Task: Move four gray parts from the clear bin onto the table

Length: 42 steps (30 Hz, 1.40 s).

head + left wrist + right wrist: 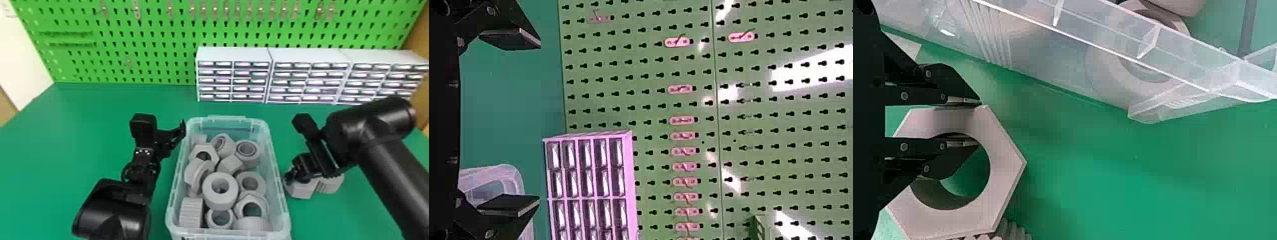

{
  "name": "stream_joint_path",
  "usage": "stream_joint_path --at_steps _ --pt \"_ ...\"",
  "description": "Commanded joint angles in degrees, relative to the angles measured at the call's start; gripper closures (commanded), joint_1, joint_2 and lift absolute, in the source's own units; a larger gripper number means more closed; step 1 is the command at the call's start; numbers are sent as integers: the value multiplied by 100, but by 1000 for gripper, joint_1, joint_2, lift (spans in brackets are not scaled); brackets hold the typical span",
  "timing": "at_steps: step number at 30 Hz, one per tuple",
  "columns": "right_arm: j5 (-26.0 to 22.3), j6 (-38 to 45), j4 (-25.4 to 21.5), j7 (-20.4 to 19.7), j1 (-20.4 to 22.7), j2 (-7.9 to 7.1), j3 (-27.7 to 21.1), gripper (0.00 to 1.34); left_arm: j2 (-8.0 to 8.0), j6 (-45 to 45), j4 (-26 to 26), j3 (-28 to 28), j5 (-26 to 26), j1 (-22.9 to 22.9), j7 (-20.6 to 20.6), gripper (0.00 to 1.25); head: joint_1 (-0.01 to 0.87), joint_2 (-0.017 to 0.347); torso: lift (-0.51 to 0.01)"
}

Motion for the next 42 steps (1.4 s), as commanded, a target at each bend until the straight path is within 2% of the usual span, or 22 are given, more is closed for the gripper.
stream_joint_path --at_steps 1,14,19,23,28,42 --pt "-23 -20 69 0 0 4 40 1007 0 -9 0 7 8 -1 5 180 693 72 -52" --pt "-84 -99 192 0 8 4 84 996 0 0 0 -2 8 -1 5 180 693 72 -52" --pt "-102 -99 210 0 8 4 75 754 0 0 0 -2 8 -1 5 180 693 72 -52" --pt "-102 -99 210 0 8 4 93 628 0 0 0 7 17 8 14 180 693 72 -52" --pt "-102 -99 210 0 8 -5 75 565 0 0 0 7 17 8 5 180 693 72 -52" --pt "-102 -29 78 0 -97 4 49 558 0 0 0 34 17 61 5 180 693 72 -52"
